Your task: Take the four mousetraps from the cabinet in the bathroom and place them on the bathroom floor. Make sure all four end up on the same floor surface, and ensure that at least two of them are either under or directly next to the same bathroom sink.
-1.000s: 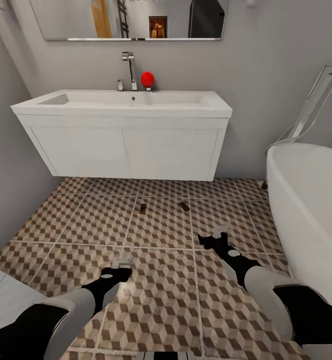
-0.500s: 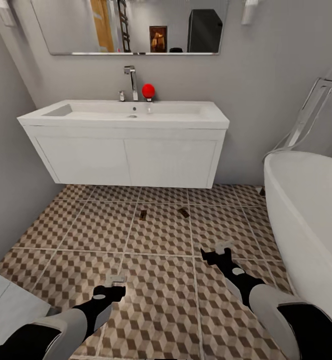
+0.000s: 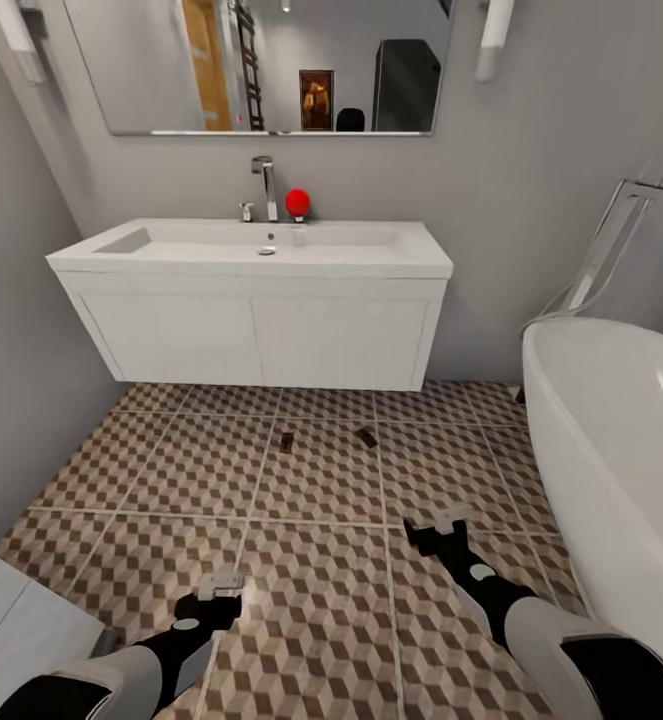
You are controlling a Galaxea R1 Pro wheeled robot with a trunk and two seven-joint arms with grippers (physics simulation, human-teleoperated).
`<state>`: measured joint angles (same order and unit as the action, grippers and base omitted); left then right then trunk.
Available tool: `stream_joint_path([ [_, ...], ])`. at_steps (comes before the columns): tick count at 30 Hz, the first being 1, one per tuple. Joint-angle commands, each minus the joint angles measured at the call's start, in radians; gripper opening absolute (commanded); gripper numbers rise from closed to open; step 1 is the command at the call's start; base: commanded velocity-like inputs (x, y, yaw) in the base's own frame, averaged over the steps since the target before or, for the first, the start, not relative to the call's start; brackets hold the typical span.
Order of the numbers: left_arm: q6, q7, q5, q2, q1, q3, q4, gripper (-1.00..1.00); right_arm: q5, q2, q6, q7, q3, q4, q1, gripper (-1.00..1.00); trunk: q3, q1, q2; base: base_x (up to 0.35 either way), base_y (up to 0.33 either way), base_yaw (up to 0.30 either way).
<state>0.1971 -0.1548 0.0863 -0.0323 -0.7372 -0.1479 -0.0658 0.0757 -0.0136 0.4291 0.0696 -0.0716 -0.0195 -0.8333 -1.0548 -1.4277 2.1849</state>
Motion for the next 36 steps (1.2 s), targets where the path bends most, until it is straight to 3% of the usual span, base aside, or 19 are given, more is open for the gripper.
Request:
stream_joint_path([
  [1,0.008,-0.002,0.009,0.000,0.001,-0.009,-0.005,1.00,0.001,-0.002,0.005,-0.001,-0.006,0.001,0.003,1.00,0.004,0.004,-0.007,0.000,0.000,0.000],
  [11,0.012,-0.002,0.009,0.002,0.023,-0.009,-0.005,1.00,0.001,-0.012,0.038,-0.002,-0.006,0.001,0.047,1.00,0.052,0.042,-0.077,0.000,0.000,0.000],
  [30,0.087,-0.002,0.009,0.003,0.080,-0.009,-0.009,1.00,0.000,-0.030,0.073,-0.002,-0.006,0.001,0.114,1.00,0.142,0.115,-0.210,0.000,0.000,0.000],
  [33,0.128,-0.002,0.009,0.003,0.093,-0.009,-0.010,1.00,0.000,-0.031,0.100,-0.002,-0.006,0.001,0.128,1.00,0.156,0.127,-0.231,0.000,0.000,0.000],
  [34,0.196,-0.001,0.010,0.002,0.105,-0.009,-0.010,1.00,0.000,-0.031,0.120,-0.002,-0.006,0.001,0.139,1.00,0.161,0.131,-0.238,0.000,0.000,0.000],
  [36,0.242,0.001,0.010,0.002,0.115,-0.009,-0.011,1.00,0.000,-0.031,0.127,-0.002,-0.007,0.001,0.146,1.00,0.170,0.138,-0.252,0.000,0.000,0.000],
])
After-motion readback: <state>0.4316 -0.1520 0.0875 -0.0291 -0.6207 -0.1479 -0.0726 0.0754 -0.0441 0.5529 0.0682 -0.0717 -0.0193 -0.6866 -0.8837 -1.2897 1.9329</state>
